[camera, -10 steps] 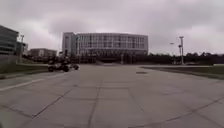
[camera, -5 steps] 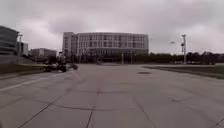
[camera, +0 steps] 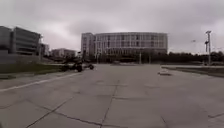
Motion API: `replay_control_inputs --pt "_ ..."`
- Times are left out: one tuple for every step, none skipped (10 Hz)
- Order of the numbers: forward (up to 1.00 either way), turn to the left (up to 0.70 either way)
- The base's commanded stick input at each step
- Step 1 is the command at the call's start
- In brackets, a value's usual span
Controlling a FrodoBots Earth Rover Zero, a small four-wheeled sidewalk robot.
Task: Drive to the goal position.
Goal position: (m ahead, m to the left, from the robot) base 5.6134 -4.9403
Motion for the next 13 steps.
replay_control_inputs --pt "0.7 0.22" --pt "0.7 0.03" --pt "0.7 0.03" --pt "0.7 0.03" --pt "0.7 -0.11" --pt "0.7 -0.32" --pt "0.7 -0.32" --pt "0.7 -0.32" --pt "0.7 -0.32" --pt "0.7 -0.32" --pt "0.7 -0.32" --pt "0.7 -0.32" --pt "0.7 -0.32"
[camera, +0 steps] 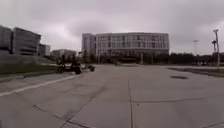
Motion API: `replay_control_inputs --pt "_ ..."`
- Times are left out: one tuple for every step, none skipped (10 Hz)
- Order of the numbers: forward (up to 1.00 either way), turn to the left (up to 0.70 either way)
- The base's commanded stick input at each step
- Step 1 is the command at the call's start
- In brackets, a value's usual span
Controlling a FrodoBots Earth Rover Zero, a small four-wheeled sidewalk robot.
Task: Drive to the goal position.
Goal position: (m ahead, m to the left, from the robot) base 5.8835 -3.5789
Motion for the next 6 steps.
replay_control_inputs --pt "0.7 -0.32" --pt "0.7 -0.1" --pt "0.7 0.03" --pt "0.7 0.03" --pt "0.7 0.03" --pt "0.7 0.03"
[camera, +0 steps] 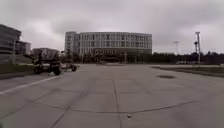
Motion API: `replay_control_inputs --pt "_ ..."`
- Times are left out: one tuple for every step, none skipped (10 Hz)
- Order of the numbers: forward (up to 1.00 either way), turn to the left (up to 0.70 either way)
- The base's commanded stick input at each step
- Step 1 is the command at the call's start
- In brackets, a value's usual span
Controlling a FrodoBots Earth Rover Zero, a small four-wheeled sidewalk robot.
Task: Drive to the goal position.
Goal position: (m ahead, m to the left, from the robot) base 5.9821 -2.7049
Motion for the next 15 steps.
replay_control_inputs --pt "0.7 0.03" --pt "0.7 0.03" --pt "0.7 0.03" --pt "0.7 0.03" --pt "0.7 0.03" --pt "0.7 0.03" --pt "0.7 0.03" --pt "0.7 0.03" --pt "0.7 0.03" --pt "0.7 0.03" --pt "0.7 0.03" --pt "0.7 0.03" --pt "0.7 0.03" --pt "0.7 0.03" --pt "0.7 0.03"
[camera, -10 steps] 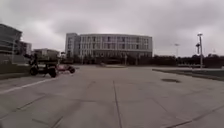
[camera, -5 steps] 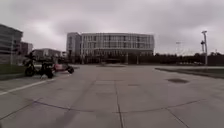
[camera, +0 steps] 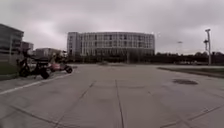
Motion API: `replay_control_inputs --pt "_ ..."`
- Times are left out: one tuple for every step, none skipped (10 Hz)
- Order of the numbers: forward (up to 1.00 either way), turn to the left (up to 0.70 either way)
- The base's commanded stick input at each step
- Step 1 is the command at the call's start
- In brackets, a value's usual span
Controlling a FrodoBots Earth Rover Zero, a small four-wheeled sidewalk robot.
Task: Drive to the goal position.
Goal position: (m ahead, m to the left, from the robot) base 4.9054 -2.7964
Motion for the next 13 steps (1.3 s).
replay_control_inputs --pt "0.7 0.03" --pt "0.7 0.03" --pt "0.7 0.03" --pt "0.7 0.03" --pt "0.7 0.03" --pt "0.7 0.03" --pt "0.7 0.03" --pt "0.7 0.03" --pt "0.7 0.03" --pt "0.7 0.03" --pt "0.7 0.03" --pt "0.7 0.03" --pt "0.7 0.03"
